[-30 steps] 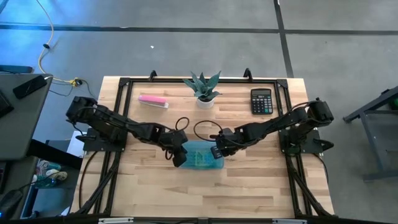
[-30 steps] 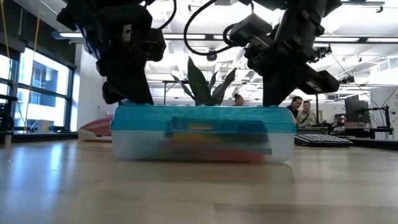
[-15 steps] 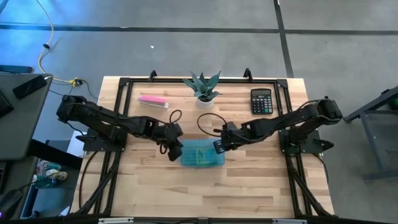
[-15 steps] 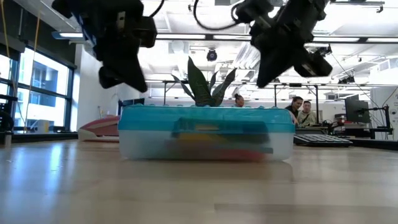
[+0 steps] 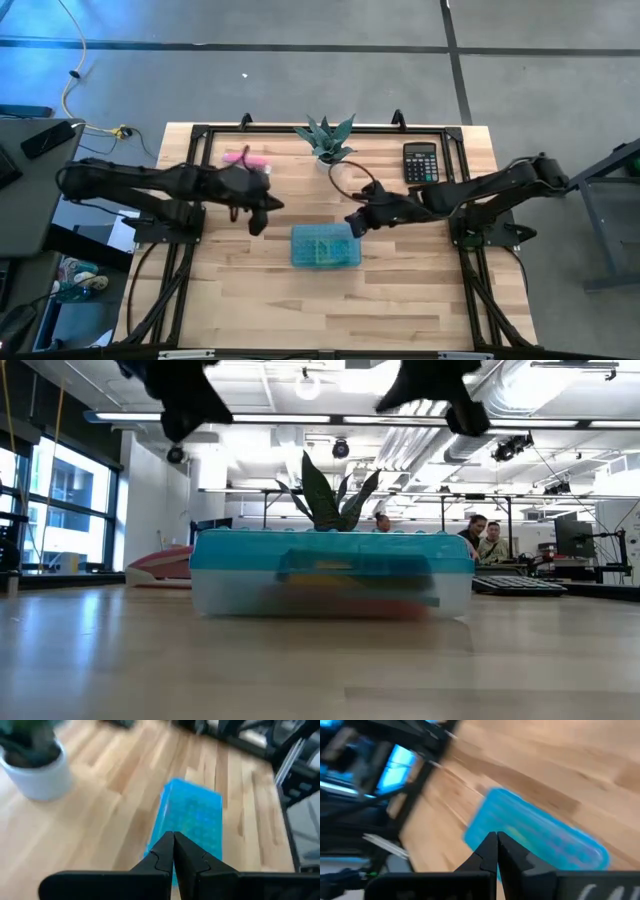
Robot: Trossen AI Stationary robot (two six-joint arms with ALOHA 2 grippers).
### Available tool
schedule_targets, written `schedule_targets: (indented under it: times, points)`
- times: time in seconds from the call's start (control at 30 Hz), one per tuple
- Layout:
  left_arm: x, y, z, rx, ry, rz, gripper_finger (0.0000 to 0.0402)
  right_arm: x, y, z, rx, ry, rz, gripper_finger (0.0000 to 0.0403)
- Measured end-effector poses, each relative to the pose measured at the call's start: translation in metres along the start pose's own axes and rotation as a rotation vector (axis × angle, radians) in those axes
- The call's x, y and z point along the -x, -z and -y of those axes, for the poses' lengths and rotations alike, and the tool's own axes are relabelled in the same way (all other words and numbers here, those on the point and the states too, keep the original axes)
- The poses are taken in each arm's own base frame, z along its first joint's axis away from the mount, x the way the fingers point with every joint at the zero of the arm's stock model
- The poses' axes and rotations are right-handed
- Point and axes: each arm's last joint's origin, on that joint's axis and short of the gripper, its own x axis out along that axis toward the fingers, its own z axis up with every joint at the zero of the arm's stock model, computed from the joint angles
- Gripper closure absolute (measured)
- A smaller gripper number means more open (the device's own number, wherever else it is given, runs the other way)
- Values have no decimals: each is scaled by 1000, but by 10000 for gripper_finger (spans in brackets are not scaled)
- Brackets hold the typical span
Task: Pack school essentials
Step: Return to Home Position
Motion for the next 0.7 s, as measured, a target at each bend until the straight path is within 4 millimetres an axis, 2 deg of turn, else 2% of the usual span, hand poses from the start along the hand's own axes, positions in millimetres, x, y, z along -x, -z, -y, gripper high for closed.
schedule_targets:
  times: [0.07,0.23,0.37,0.53,0.7]
  points:
    - [12,-2,-2,-1,9,60,401,6,-4,-6,30,-60,45,403]
    - [37,13,-7,56,70,198,401,19,-13,-25,151,-230,178,402]
    - [50,37,-17,95,101,258,401,31,-21,-39,249,-367,284,402]
    - [60,69,-30,140,131,313,401,46,-28,-47,392,-441,401,402]
    - [67,93,-40,155,170,399,401,63,-40,-46,383,-470,463,402]
